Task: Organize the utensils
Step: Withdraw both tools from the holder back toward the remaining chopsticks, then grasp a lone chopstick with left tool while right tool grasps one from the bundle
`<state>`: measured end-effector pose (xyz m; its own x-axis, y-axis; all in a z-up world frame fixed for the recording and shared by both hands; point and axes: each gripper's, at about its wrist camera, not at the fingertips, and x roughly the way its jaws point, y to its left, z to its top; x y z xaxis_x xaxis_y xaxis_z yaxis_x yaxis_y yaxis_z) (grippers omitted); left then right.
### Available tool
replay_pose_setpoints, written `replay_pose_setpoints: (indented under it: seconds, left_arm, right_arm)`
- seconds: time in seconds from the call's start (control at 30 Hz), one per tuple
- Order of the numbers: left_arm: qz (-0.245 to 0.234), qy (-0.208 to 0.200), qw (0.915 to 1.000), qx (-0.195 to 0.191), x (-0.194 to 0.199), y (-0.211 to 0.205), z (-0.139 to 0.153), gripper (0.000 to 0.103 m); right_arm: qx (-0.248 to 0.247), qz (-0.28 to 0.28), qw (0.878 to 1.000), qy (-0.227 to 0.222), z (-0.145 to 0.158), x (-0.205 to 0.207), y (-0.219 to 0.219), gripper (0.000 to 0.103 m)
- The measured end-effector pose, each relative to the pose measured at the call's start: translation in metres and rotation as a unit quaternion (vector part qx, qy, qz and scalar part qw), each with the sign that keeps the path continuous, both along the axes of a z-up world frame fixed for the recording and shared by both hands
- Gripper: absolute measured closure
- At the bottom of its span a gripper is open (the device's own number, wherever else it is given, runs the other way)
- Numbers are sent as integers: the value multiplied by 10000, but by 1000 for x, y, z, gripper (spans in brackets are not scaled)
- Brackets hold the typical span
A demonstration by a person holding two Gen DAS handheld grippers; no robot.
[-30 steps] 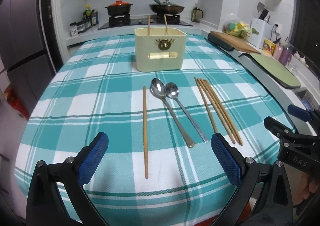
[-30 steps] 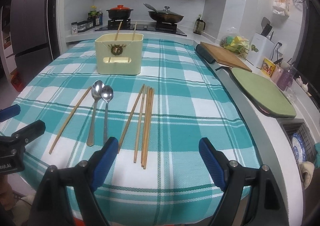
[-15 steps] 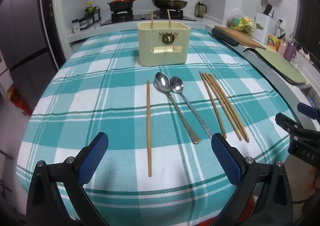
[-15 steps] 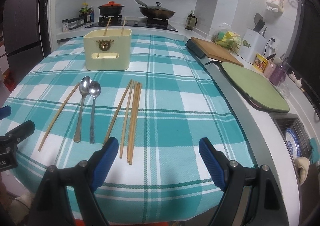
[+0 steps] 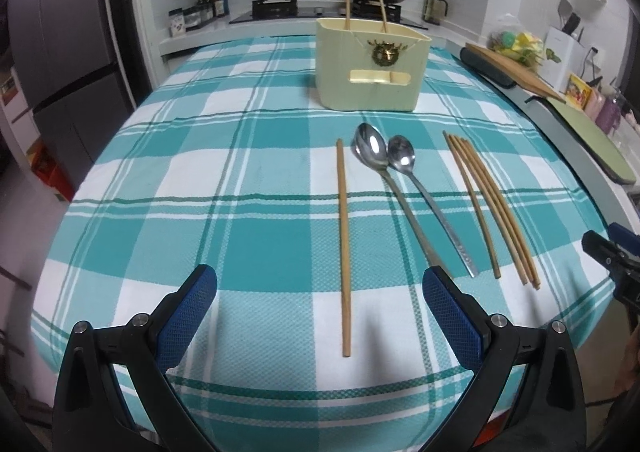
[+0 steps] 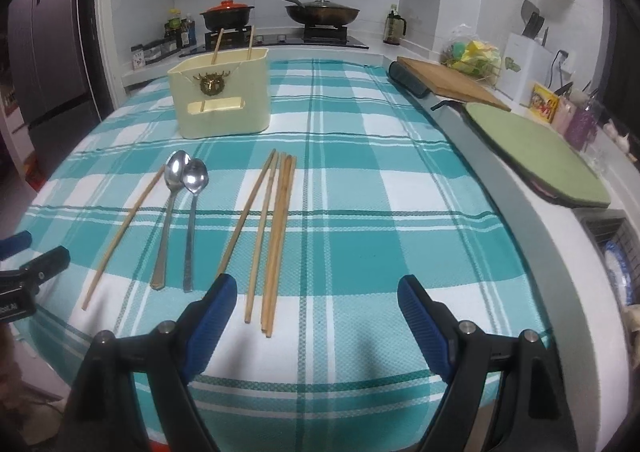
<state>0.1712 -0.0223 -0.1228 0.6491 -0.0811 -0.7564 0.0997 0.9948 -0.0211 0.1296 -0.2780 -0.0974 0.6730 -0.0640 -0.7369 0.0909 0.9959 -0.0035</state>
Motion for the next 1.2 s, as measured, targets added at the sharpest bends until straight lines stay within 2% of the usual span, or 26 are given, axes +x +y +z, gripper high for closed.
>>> replay_pose_setpoints:
  seconds: [0.2, 0.4, 0.67, 0.73, 0.83, 1.07, 1.2]
  left_arm:
    - [256, 175, 9995, -20, 13, 16, -13, 1]
    - [252, 189, 9995, 47, 17, 15, -16, 1]
    - [285, 304, 9991, 103, 22, 18, -25, 1]
    - [312, 336, 9989, 100, 25, 20, -27, 1]
    - [335, 379, 9987, 89, 28, 21, -30, 1]
    - [334, 445, 9983, 141, 32, 21, -36, 1]
    - [337, 482, 9981, 162, 34, 20, -38, 1]
  right_arm:
    - [-57, -49, 9999, 111, -19, 17, -14, 19]
    - [5, 130, 9994, 317, -42, 61, -20, 21]
    - [-278, 390, 9974, 539, -70, 113, -11, 22]
    - [-169, 404, 9976, 543, -71, 118, -12, 23]
    - [-257, 509, 9959, 703, -76, 122, -5, 23]
    - [-182, 463, 9963, 702, -77, 121, -6, 24]
    - [-386, 487, 9957, 691, -76, 122, 0, 24]
